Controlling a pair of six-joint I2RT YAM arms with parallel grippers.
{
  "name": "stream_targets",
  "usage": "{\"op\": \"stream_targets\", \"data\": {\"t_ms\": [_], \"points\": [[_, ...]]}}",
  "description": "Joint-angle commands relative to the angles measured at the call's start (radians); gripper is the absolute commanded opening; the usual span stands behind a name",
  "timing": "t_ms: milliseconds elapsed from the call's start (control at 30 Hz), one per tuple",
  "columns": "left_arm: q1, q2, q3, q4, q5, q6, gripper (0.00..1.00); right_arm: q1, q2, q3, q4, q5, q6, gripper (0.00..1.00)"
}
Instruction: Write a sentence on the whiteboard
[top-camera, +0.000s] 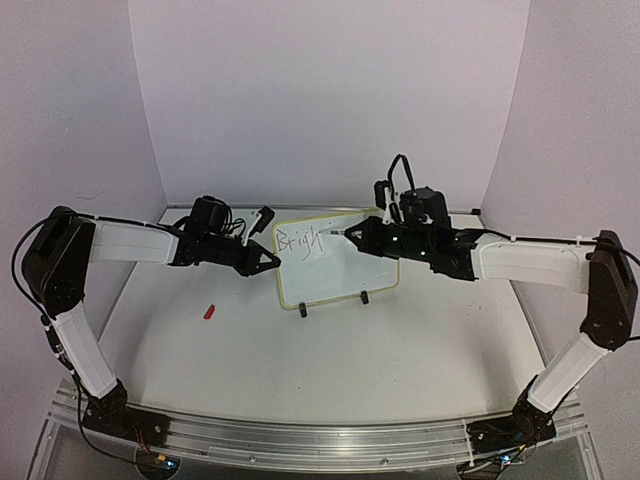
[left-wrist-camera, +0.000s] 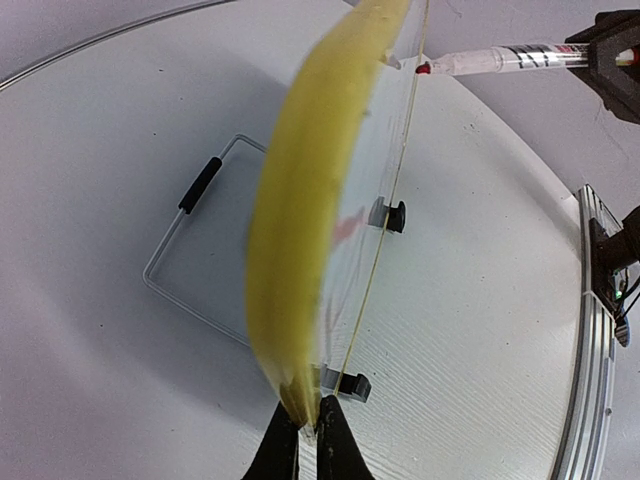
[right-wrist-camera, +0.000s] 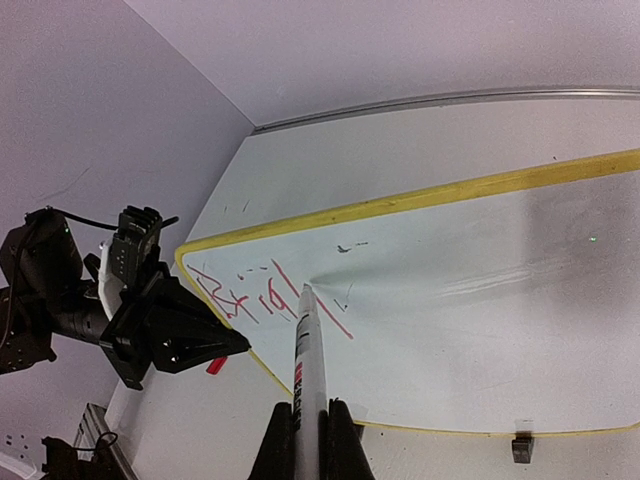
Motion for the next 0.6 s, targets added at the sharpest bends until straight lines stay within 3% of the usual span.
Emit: {"op": "stream_targets", "data": {"t_ms": [0, 567], "points": [[0.007, 0.023, 0.017, -0.010, -0.075, 0.030, 0.00, -0.009, 0.020, 0.036, 0.017, 0.026, 0.005, 0.00], [0.006, 0.020, 0.018, -0.008, -0.077, 0.029, 0.00, -0.029, -0.061, -0.026, -0.016, 0.129, 0.013, 0.00]]}}
